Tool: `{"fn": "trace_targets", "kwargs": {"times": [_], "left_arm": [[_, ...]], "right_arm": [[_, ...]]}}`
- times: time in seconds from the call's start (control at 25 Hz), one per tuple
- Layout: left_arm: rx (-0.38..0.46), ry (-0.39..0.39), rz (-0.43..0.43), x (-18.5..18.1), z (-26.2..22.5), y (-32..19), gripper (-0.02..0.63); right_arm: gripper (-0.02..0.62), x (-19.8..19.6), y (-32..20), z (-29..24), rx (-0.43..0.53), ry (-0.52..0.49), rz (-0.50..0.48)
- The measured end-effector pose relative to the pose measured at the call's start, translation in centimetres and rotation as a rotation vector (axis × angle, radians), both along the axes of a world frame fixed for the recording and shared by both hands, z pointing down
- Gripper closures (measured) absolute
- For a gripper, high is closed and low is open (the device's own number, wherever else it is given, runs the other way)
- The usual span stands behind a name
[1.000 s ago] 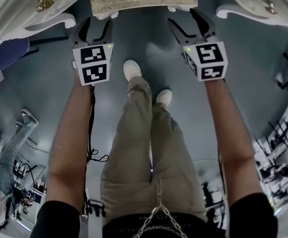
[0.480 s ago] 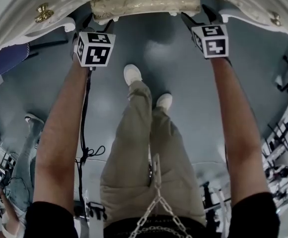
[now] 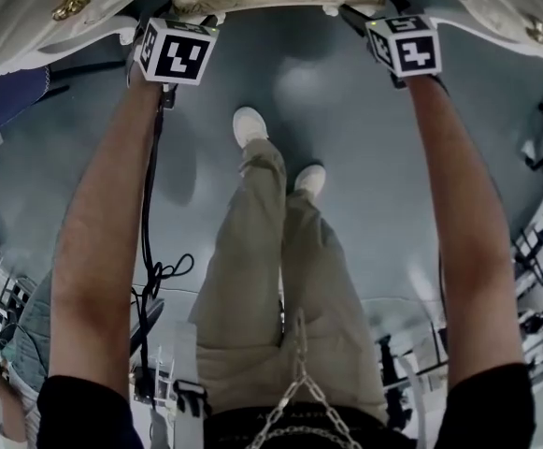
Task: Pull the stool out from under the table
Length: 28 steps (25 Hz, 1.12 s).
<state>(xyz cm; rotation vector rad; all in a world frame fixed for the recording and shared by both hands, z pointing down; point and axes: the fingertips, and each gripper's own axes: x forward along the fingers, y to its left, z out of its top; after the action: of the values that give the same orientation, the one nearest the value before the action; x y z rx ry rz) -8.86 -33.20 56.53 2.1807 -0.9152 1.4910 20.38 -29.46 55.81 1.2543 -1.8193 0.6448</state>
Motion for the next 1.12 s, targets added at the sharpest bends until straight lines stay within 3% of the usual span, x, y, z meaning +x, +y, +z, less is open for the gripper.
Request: {"fn": "trace_targets", "kwargs": {"times": [0.4, 0.56, 1.12], "left_arm": [[-0.003, -0.039, -0.026, -0.5, -1.1, 0.9, 0.301], [-0.026, 0.013, -0.06, -0.5, -0.4, 3.0, 0.301], [-0.06, 0.019, -0.079, -1.4, -0.4, 12.2, 0.301]], "right_arm": [[0.239, 0.1, 1.2, -0.7, 0.031, 0.019, 0.083], [0.244, -0.4, 2.5, -0.8, 0.039, 0.027, 0.07], [0.262, -0.9, 11.1, -0.6, -0.006, 0.022, 0.022]]}}
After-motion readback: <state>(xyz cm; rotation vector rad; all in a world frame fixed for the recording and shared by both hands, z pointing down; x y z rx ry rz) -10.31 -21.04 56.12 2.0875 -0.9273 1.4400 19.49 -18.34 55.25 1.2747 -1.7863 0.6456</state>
